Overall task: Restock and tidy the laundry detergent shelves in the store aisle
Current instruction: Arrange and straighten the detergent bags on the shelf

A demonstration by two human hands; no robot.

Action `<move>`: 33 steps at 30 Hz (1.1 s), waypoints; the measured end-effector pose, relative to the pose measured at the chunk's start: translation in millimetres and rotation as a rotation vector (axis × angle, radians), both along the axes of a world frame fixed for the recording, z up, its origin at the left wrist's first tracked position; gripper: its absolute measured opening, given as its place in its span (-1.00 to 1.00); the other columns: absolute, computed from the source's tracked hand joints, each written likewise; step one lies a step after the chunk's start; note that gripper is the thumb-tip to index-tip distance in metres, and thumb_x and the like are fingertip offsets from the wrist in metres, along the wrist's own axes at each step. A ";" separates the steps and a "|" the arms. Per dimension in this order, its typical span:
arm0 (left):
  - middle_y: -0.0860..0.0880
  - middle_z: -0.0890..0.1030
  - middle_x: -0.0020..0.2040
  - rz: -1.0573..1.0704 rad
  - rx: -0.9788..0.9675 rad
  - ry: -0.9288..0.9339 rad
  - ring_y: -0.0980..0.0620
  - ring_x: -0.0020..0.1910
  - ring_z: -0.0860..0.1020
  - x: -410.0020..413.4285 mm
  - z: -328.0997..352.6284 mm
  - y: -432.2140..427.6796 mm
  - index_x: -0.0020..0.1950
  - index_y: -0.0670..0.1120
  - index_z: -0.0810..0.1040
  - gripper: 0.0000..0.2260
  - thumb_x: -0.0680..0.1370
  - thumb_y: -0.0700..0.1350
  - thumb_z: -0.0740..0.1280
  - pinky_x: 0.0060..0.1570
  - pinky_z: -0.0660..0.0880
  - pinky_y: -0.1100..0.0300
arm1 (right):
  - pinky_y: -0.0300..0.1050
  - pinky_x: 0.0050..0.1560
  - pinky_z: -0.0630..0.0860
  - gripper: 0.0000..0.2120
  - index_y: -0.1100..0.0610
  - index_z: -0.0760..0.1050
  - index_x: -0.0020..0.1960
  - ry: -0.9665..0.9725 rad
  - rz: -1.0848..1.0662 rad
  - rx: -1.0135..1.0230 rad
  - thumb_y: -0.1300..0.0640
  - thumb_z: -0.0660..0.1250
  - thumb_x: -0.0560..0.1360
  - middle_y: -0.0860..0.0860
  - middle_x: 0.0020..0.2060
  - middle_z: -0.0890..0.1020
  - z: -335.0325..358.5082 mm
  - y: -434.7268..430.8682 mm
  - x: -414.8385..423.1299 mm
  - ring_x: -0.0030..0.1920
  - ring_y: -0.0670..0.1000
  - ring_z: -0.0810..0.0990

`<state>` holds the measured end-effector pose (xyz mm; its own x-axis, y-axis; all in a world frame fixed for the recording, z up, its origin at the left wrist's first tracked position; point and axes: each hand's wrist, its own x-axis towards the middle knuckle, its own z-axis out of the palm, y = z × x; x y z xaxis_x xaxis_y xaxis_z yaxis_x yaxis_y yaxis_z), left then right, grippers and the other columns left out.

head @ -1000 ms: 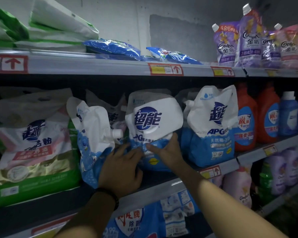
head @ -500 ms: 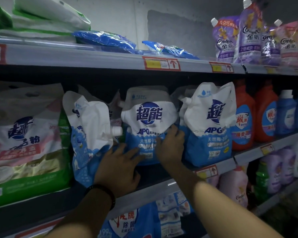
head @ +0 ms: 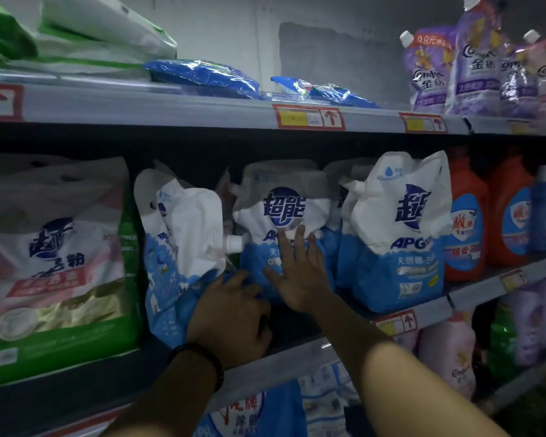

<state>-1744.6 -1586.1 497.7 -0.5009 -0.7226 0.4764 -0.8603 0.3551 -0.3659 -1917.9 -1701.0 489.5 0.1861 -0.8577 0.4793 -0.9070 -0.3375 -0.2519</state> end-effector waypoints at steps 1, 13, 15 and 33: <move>0.13 0.66 0.03 -0.008 -0.008 -0.002 -0.05 0.19 0.47 0.2 -0.1 0.4 -0.05 0.11 0.71 -0.63 0.48 0.21 0.16 0.21 0.38 -0.15 | 0.28 0.64 -0.27 -0.17 -0.14 -0.42 0.66 0.012 0.001 0.032 -0.40 -0.01 0.63 0.11 0.63 -0.45 3.0 -0.3 -1.4 0.64 0.28 -0.41; 0.02 0.53 -0.05 -0.120 -0.268 0.430 -0.07 0.00 0.47 -4.5 -16.5 44.4 -0.07 0.02 0.57 -0.92 0.50 -0.01 0.36 0.01 0.41 -0.04 | 0.28 0.45 0.37 -0.42 0.08 0.21 0.59 -0.130 -0.099 0.090 -0.07 0.24 0.63 0.25 0.52 0.34 29.3 73.4 14.7 0.50 0.34 0.34; 0.01 0.48 -0.04 -0.020 -0.345 0.632 -0.07 -0.02 0.43 -7.6 -25.8 64.3 -0.03 0.01 0.51 -0.84 0.46 -0.01 0.43 -0.03 0.36 -0.03 | 0.12 0.22 0.53 -0.61 0.14 0.46 0.33 -0.284 -0.057 -0.076 0.02 0.31 0.55 0.19 0.22 0.59 28.4 94.7 20.2 0.26 0.25 0.55; -0.07 0.58 0.28 0.093 -0.099 1.794 -0.11 0.18 0.64 34.3 0.1 74.8 0.40 -0.01 0.38 -0.04 0.11 0.30 0.63 0.15 0.64 -0.16 | 0.17 0.37 0.51 -0.72 -0.01 0.67 0.02 -1.169 0.395 0.584 -0.08 0.36 0.39 0.06 0.13 0.71 41.0 183.9 110.3 0.17 0.11 0.65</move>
